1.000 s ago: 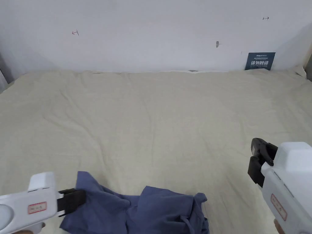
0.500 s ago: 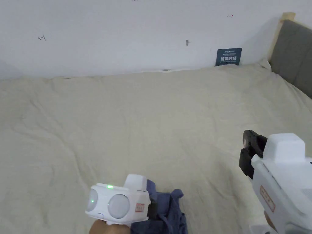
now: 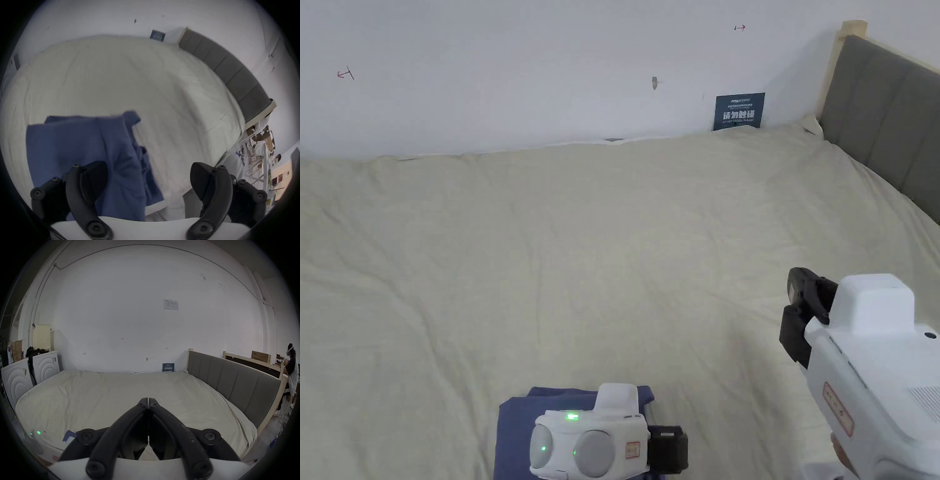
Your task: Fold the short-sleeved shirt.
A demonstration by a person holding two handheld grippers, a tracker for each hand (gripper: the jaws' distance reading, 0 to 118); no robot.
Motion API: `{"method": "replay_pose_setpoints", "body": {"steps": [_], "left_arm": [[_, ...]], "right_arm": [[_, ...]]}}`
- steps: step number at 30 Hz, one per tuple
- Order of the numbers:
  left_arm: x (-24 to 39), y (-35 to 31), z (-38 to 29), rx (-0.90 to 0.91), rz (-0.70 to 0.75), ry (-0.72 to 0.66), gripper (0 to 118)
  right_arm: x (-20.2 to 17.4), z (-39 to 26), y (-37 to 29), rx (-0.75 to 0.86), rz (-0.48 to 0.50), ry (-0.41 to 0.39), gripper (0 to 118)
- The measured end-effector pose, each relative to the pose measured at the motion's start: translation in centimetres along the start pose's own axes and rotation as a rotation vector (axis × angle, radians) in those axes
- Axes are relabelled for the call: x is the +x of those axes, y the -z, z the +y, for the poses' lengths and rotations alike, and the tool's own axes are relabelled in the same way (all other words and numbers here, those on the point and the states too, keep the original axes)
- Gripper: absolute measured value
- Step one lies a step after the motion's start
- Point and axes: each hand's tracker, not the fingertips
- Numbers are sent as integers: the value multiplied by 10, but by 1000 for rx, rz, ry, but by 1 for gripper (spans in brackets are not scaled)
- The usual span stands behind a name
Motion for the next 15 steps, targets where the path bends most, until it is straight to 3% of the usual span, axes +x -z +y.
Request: {"method": "replay_pose_setpoints", "body": {"steps": [5, 7, 8, 10, 11, 12, 13, 14, 15], "left_arm": [[-1, -64, 12, 305, 29, 19, 106], [-3, -83, 12, 407, 99, 60, 99], [-5, -87, 11, 448, 138, 72, 90], [-10, -93, 6, 526, 198, 88, 51], [-13, -94, 4, 541, 222, 93, 37], [-17, -93, 1, 540, 243, 95, 30], [-21, -90, -1, 531, 246, 92, 30], [-27, -85, -3, 521, 244, 86, 10], [-32, -82, -6, 505, 222, 63, 1]], "right_arm": [[-2, 4, -2, 11, 2, -1, 2], [-5, 6, -3, 16, 4, -4, 2], [-6, 6, -3, 19, 5, -6, 2], [-8, 7, -3, 22, 8, -5, 2], [-9, 7, -3, 22, 11, -4, 2], [-10, 7, -3, 22, 14, -4, 2], [-11, 7, -4, 22, 16, -5, 2], [-13, 7, -4, 22, 18, -8, 2], [-14, 6, -4, 22, 21, -10, 2]]}}
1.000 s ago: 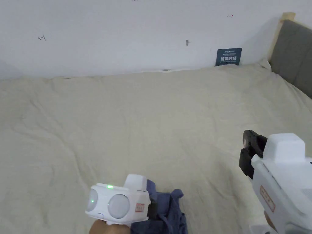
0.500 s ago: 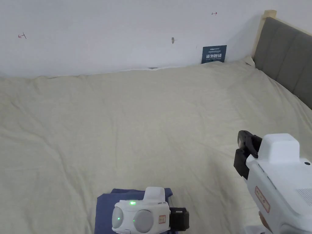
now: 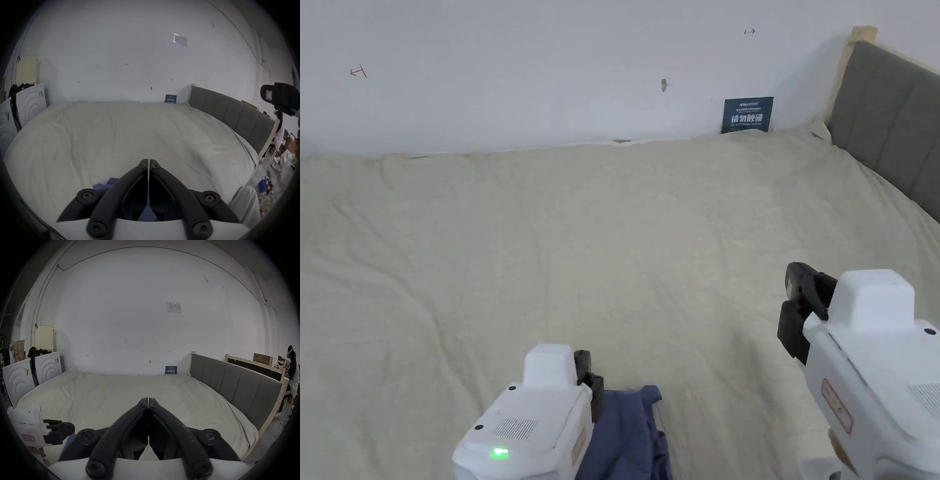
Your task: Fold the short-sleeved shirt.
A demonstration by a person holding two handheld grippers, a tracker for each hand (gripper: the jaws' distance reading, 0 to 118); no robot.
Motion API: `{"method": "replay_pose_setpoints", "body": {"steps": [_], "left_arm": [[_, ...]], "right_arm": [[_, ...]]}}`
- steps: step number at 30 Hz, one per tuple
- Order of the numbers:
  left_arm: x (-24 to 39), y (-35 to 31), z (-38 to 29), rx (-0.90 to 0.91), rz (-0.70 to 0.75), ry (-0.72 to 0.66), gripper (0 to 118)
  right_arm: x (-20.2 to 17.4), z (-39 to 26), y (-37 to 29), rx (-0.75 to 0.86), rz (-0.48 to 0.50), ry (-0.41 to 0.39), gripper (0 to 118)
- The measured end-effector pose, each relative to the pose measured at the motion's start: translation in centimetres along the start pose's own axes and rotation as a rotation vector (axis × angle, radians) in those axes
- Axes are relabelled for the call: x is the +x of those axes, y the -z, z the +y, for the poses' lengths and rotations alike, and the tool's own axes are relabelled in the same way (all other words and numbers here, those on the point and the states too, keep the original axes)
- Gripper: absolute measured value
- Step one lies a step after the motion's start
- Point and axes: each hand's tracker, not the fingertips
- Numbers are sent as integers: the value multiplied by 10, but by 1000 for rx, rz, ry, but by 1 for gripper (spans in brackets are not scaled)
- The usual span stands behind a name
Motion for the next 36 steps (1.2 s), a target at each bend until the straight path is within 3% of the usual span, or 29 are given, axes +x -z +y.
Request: {"method": "replay_pose_setpoints", "body": {"steps": [18, 23, 29, 31, 36], "left_arm": [[50, 81, -111, -266, 15, 62, 0], [60, 80, -126, -202, 74, 35, 0], [53, 70, -105, -203, 30, 69, 0], [45, 54, -90, -78, 0, 13, 0], [25, 5, -17, 93, 1, 24, 0]], "right_arm": [[22, -18, 7, -62, -22, 25, 2], [27, -23, 8, -79, -38, 30, 2], [17, -18, 0, -75, -32, 39, 2], [13, -14, -3, -59, -23, 35, 2], [2, -3, -7, -17, 1, 23, 2]]}}
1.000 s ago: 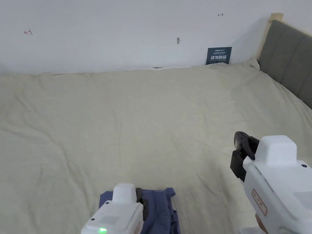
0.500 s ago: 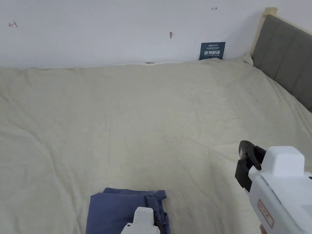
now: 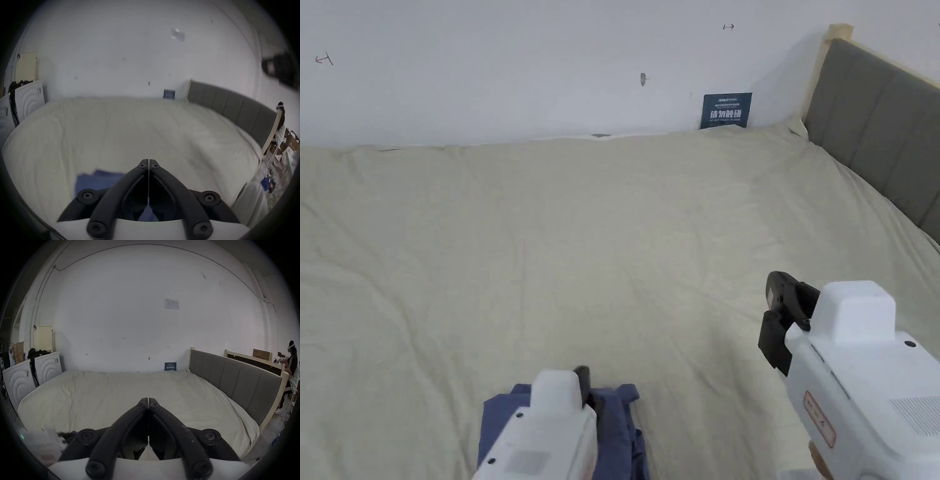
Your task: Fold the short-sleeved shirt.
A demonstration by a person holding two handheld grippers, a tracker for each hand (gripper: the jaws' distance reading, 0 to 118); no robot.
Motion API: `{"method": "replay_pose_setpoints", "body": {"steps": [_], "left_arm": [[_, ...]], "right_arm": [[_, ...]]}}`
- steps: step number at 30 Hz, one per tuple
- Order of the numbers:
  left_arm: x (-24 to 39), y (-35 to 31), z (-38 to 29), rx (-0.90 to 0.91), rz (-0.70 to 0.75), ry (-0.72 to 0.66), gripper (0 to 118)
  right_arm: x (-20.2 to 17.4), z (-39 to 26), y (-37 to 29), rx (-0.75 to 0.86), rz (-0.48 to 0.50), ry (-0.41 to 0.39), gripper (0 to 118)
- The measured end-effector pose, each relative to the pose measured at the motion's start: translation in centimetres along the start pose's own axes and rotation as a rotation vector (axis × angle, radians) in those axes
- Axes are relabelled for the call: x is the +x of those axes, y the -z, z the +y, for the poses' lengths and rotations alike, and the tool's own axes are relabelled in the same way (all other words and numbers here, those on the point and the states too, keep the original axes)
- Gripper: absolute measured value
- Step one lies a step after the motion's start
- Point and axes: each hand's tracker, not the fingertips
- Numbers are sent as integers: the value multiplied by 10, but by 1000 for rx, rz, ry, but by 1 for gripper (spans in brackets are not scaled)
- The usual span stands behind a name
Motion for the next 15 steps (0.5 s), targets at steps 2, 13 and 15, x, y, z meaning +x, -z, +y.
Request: {"method": "replay_pose_setpoints", "body": {"steps": [2, 13, 15], "left_arm": [[-10, -15, 27, 64, 22, 18, 0], [-81, -72, 106, 265, 242, 108, 0], [-96, -80, 110, 291, 296, 126, 0]], "right_arm": [[-6, 4, -1, 18, 7, -5, 2], [-42, 21, 2, 92, 34, -34, 2], [-48, 21, 3, 107, 29, -51, 2]]}}
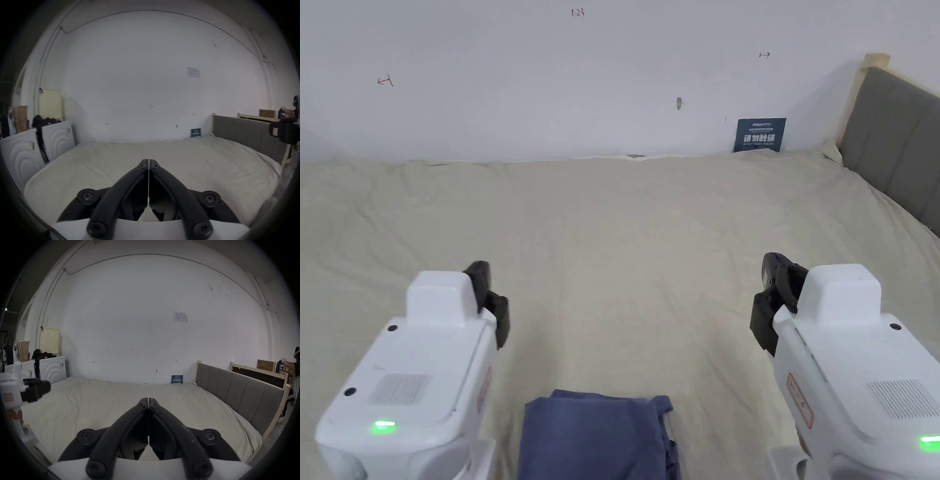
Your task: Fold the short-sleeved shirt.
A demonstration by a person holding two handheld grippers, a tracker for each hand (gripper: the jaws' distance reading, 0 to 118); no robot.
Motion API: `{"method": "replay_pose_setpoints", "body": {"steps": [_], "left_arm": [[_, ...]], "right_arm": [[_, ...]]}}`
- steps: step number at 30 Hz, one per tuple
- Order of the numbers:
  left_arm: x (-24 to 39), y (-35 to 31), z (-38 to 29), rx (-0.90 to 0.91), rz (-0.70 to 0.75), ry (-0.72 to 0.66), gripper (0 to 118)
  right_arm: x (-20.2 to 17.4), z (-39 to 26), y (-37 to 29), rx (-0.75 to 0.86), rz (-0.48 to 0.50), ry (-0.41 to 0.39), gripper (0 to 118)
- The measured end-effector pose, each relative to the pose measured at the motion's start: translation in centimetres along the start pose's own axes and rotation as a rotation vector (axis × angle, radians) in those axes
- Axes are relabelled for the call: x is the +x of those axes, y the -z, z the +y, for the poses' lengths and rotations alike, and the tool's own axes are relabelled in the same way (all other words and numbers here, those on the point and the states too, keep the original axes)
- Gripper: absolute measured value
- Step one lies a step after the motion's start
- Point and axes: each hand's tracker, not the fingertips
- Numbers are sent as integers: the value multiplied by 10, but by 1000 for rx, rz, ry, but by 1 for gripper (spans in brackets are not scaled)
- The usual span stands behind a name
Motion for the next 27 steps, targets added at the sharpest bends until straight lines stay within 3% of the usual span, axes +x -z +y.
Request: {"method": "replay_pose_setpoints", "body": {"steps": [8, 17, 22, 27], "left_arm": [[-53, -5, -5, 21, 97, -16, 0], [-62, -6, -14, 10, 134, -12, 0], [-61, -4, -18, -2, 124, -18, 0], [-62, -4, -23, -14, 116, -24, 0]], "right_arm": [[-16, -13, 13, 44, -48, -58, 2], [-19, -18, 22, 30, -33, -48, 2], [-26, -43, 31, 5, 34, 14, 2], [-50, -102, 47, -128, 111, 33, 2]]}}
